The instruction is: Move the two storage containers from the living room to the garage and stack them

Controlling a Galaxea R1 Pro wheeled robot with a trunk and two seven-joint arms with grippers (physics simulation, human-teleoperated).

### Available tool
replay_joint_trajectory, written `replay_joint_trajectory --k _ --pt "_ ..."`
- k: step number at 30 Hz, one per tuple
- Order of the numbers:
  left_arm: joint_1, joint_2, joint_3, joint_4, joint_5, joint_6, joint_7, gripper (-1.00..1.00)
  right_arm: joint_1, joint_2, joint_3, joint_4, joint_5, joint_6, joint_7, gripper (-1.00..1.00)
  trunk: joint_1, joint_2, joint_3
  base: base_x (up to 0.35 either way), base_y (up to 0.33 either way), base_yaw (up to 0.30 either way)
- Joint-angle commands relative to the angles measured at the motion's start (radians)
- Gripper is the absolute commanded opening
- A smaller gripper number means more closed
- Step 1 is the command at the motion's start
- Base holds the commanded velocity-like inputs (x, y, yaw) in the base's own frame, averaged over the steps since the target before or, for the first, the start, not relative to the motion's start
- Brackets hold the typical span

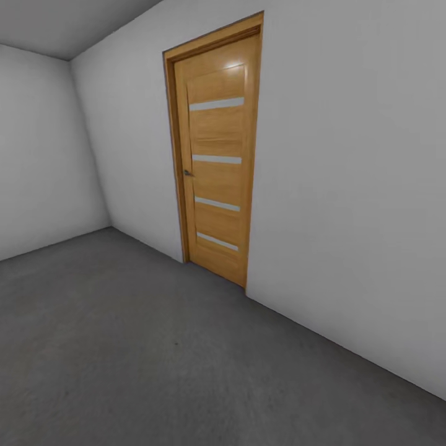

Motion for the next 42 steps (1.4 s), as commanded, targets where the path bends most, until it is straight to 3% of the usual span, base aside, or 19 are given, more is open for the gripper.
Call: replay_joint_trajectory --k 1,42 --pt "0.000 0.000 0.000 -0.001 0.008 0.000 0.001 1.00 0.000 -0.001 0.007 0.000 -0.004 -0.004 0.000 1.00 0.001 0.000 -0.001 0.324 0.000 0.000" --pt "0.000 -0.003 0.005 0.000 0.010 -0.001 0.001 1.00 0.000 0.003 0.009 0.000 -0.003 -0.007 -0.001 1.00 0.001 0.000 -0.001 0.324 0.042 0.000"
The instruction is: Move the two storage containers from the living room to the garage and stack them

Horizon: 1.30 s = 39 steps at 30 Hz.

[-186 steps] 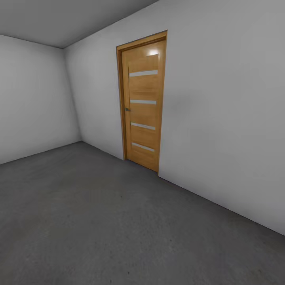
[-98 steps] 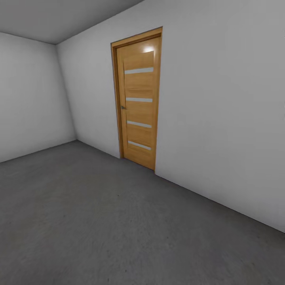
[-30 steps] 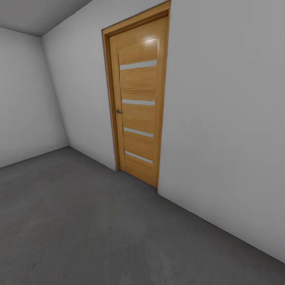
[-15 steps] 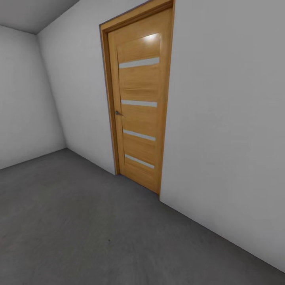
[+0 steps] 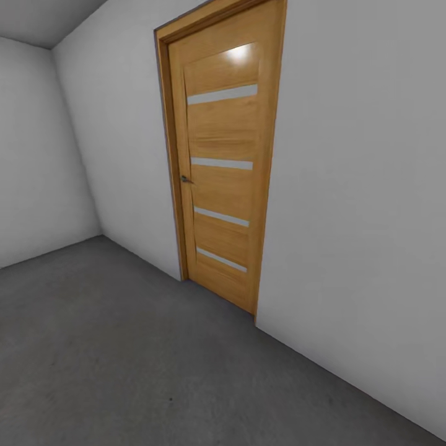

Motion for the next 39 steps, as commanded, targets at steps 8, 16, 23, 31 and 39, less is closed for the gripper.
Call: replay_joint_trajectory --k 8,16,23,31,39 --pt "0.000 0.000 0.001 0.000 0.007 -0.001 0.001 1.00 -0.001 0.002 0.003 0.000 -0.011 -0.002 0.000 1.00 0.001 0.000 -0.001 0.324 0.084 0.000" --pt "0.000 -0.001 0.001 0.000 0.007 0.000 0.001 1.00 0.000 0.003 0.006 0.000 -0.001 -0.001 0.000 1.00 0.001 0.000 -0.001 0.251 0.057 0.127" --pt "0.000 -0.002 0.001 0.000 0.007 0.000 -0.001 1.00 0.000 0.003 0.007 0.000 0.001 -0.001 0.000 1.00 0.001 0.000 -0.001 0.031 0.005 0.265" --pt "0.000 -0.002 -0.002 0.000 0.004 -0.001 -0.003 1.00 0.000 0.003 0.007 0.000 0.001 -0.001 0.000 1.00 0.001 0.000 -0.001 0.002 0.000 0.266" --pt "0.000 -0.002 0.000 0.000 0.005 -0.001 -0.002 1.00 0.000 0.002 0.006 0.000 -0.006 -0.001 0.000 1.00 0.001 0.000 -0.001 0.000 0.000 0.043"
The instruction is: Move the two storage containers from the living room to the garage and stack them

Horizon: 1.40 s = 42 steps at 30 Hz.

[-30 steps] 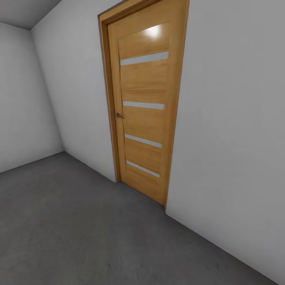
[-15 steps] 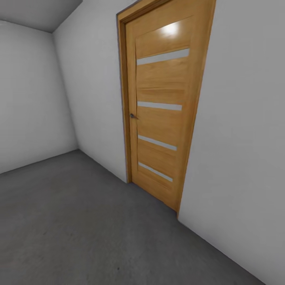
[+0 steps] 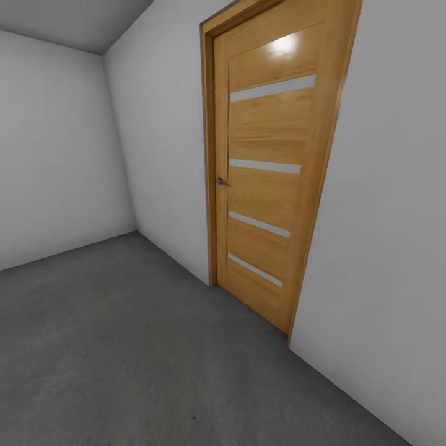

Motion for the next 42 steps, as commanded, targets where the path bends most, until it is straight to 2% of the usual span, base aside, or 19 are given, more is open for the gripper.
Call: replay_joint_trajectory --k 1,13,33,42 --pt "0.000 0.000 0.001 -0.001 0.007 0.000 0.000 1.00 -0.001 0.000 0.005 0.001 -0.005 -0.003 0.000 1.00 0.000 0.000 -0.001 0.000 0.000 0.006" --pt "0.000 0.000 0.001 -0.001 0.008 0.000 0.001 1.00 -0.001 0.001 0.005 0.001 -0.002 -0.002 0.000 1.00 0.000 0.000 -0.001 0.019 0.000 0.001" --pt "0.000 0.001 0.001 -0.001 0.011 0.003 0.004 1.00 -0.001 0.001 0.005 0.001 0.000 -0.003 0.000 1.00 0.000 0.000 -0.001 0.319 0.000 0.004" --pt "0.000 0.001 0.001 -0.001 0.011 0.003 0.004 1.00 -0.001 0.001 0.005 0.001 0.002 -0.003 0.000 1.00 0.000 0.000 -0.001 0.323 0.000 0.226"
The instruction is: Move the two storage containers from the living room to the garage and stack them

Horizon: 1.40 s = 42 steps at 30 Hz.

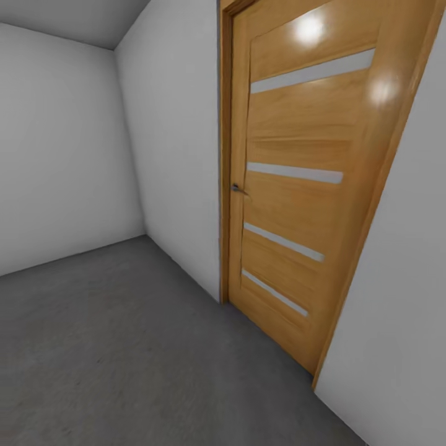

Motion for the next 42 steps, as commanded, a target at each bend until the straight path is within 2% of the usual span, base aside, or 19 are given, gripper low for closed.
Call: replay_joint_trajectory --k 1,33,42 --pt "0.000 0.000 0.001 -0.001 0.008 0.000 0.001 1.00 -0.001 0.000 0.004 0.001 -0.004 -0.003 0.000 1.00 0.001 0.000 -0.001 0.323 0.000 0.265" --pt "0.000 0.002 0.001 -0.001 0.008 0.000 0.001 1.00 -0.001 0.000 0.004 0.001 -0.004 -0.003 0.000 1.00 0.001 0.000 -0.001 0.323 0.000 0.264" --pt "0.000 0.002 0.001 -0.001 0.008 0.000 0.002 1.00 -0.001 -0.001 0.004 0.001 -0.006 -0.005 0.000 1.00 0.001 0.000 -0.001 0.323 0.000 0.034"
